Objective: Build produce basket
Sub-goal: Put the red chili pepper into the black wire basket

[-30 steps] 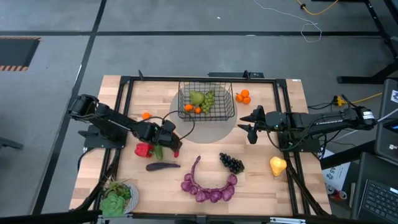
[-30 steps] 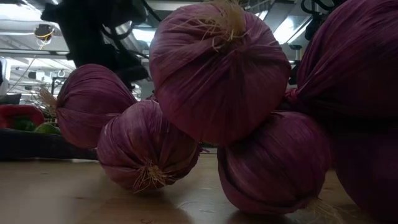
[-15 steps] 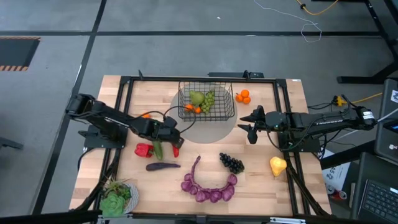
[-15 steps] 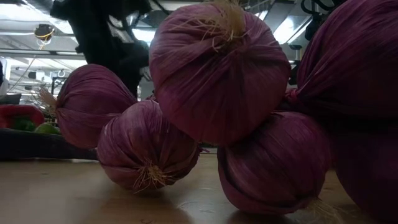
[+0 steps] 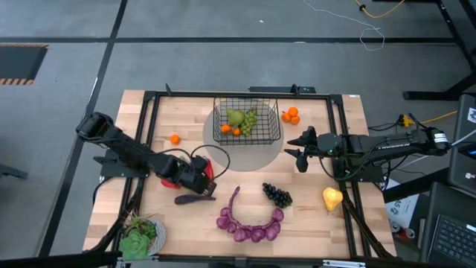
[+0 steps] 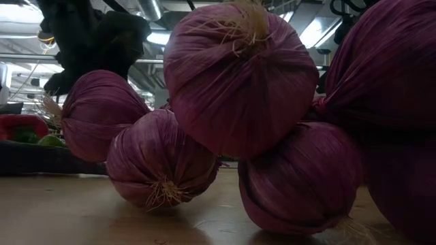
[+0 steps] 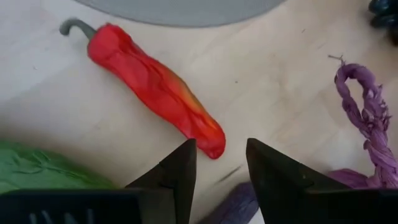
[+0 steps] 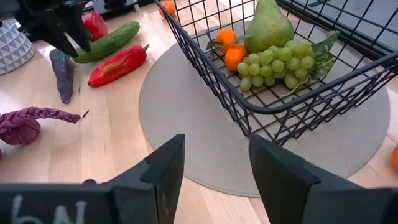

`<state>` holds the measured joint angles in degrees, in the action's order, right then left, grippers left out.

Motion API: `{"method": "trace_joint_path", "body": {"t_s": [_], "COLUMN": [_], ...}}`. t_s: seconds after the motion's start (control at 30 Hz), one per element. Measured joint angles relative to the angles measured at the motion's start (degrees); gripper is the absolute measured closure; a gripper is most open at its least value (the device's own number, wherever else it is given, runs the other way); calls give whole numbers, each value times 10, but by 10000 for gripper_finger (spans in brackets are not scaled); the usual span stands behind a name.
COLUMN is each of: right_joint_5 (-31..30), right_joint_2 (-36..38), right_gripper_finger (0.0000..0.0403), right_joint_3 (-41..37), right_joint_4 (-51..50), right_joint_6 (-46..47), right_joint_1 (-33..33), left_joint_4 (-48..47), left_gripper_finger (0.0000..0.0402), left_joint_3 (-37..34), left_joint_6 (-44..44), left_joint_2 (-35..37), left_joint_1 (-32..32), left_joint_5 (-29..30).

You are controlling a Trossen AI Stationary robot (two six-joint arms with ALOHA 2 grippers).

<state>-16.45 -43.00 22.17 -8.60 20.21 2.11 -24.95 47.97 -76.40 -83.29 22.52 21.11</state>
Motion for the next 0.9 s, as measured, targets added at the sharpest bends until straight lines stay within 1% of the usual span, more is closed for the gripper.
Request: {"method": "trace_joint_path", "body": {"t_s": [0.23, 0.5, 0.63, 0.77, 0.9], "right_joint_5": [0, 0, 0, 0, 0], "right_joint_2": [0, 0, 0, 0, 0], "right_gripper_finger": [221, 221, 221, 221, 221], "right_joint_3": [0, 0, 0, 0, 0], "right_joint_4": [0, 0, 0, 0, 0], "right_joint_6": [-13, -13, -13, -13, -13], "right_joint_1": [0, 0, 0, 0, 0], "left_joint_4": [-1, -14, -12, -13, -8], "left_gripper_finger": [259, 223, 218, 219, 217], "left_joint_3": [0, 0, 0, 0, 0], "left_joint_6": [2, 0, 3, 57, 83], "left_joint_2": [0, 0, 0, 0, 0], "left_joint_1": [2, -15, -23, -24, -24], "left_joint_5": [50, 52, 51, 53, 69]}}
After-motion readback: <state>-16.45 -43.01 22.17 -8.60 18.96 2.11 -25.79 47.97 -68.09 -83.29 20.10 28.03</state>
